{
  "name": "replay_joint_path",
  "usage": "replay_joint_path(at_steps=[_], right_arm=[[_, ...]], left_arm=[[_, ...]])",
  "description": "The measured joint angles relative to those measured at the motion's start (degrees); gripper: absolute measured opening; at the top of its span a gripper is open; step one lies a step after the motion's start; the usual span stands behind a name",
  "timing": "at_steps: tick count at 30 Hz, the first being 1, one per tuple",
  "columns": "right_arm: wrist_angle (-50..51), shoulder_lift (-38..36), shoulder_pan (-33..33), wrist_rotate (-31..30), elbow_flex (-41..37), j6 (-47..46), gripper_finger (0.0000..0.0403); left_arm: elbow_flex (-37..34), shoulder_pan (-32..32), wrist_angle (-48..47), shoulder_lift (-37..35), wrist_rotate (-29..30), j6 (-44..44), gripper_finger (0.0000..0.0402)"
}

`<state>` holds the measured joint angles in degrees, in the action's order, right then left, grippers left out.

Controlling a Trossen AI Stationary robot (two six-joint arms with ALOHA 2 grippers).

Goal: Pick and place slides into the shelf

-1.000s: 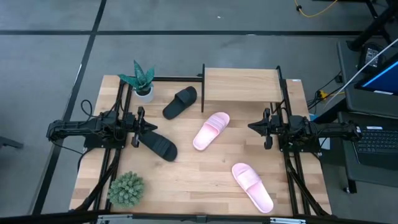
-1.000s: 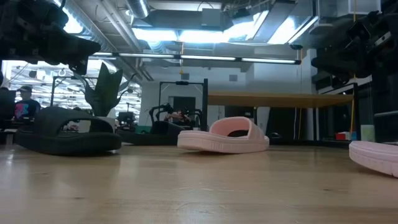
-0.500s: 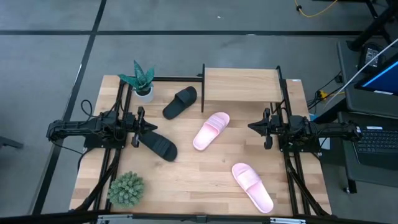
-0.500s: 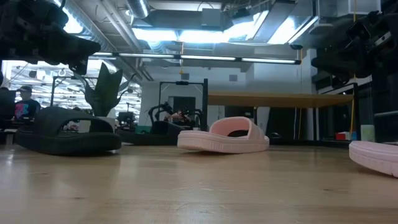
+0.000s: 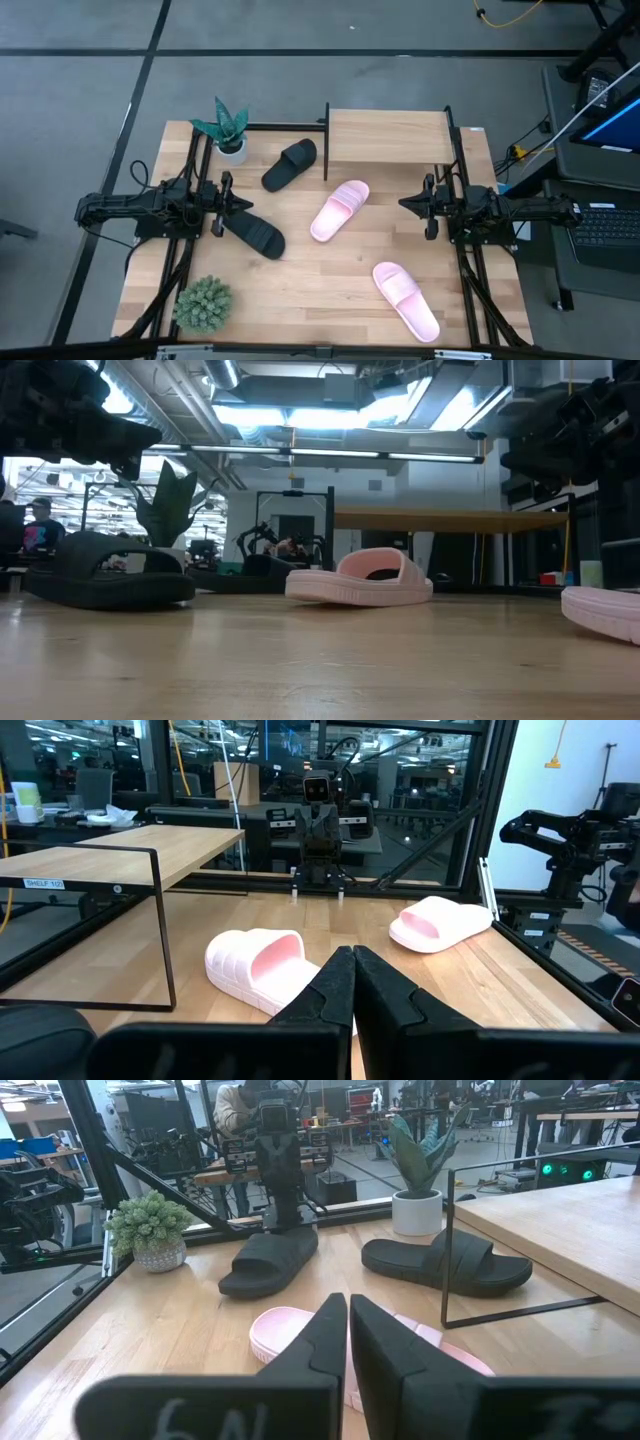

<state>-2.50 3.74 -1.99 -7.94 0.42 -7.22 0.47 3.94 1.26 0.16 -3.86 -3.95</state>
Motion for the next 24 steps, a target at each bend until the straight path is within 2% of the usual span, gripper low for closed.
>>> replay_joint_path(at_steps=[24], right_arm=[[0.0,0.0,0.0,0.0,0.0,-1.5,0.0021]], left_arm=[[0.0,0.0,0.0,0.0,0.0,0.0,0.0000]])
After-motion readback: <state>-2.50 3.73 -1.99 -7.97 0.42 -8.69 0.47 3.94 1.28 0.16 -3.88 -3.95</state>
